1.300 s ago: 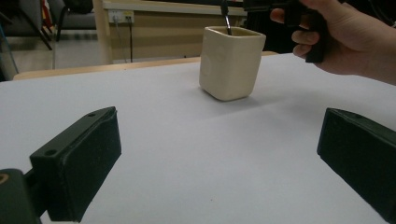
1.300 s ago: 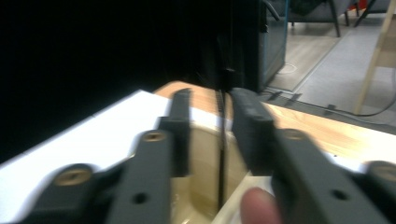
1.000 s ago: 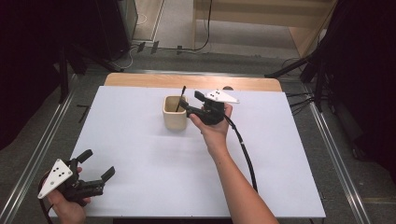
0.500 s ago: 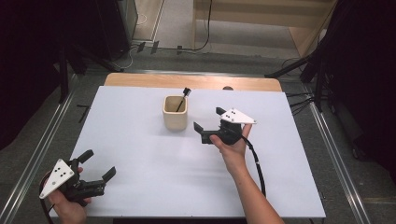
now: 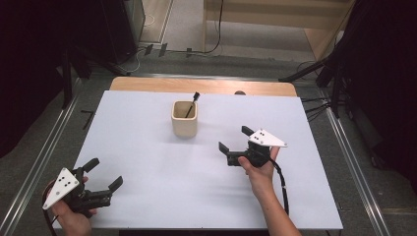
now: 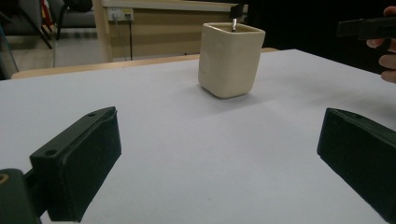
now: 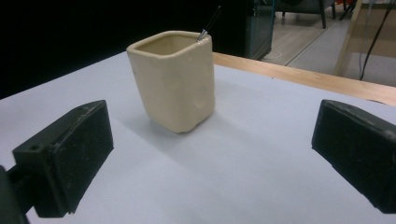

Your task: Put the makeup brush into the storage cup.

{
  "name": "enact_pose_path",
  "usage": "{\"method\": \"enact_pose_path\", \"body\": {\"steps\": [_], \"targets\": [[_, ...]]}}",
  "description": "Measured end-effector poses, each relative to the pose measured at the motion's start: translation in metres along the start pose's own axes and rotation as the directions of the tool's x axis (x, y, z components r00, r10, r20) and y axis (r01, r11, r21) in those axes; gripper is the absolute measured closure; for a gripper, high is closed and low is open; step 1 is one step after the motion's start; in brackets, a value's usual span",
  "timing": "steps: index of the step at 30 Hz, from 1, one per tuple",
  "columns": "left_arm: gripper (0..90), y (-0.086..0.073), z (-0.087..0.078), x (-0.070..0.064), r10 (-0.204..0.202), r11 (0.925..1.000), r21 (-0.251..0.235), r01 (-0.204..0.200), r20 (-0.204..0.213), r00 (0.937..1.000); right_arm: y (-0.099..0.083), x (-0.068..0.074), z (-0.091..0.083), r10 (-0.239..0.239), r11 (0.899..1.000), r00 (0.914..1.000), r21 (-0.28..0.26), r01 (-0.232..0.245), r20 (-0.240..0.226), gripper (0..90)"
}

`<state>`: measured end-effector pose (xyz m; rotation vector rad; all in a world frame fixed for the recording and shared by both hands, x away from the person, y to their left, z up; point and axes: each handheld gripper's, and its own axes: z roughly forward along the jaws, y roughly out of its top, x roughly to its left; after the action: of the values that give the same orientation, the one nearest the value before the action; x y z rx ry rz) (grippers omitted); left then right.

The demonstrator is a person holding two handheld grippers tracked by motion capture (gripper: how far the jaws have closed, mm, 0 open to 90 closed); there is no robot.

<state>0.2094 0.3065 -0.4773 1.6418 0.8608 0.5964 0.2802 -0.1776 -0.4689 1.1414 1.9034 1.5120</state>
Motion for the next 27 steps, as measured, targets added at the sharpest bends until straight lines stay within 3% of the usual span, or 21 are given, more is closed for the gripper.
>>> {"method": "enact_pose_path", "body": {"steps": [27], "targets": [[0.3, 0.000, 0.000, 0.000, -0.001, 1.0000, 0.002, 0.001, -0.005, 1.0000, -0.035, -0.033, -0.071, 0.035, 0.999, 0.9962, -0.004, -0.035, 0.080, 0.0]]}}
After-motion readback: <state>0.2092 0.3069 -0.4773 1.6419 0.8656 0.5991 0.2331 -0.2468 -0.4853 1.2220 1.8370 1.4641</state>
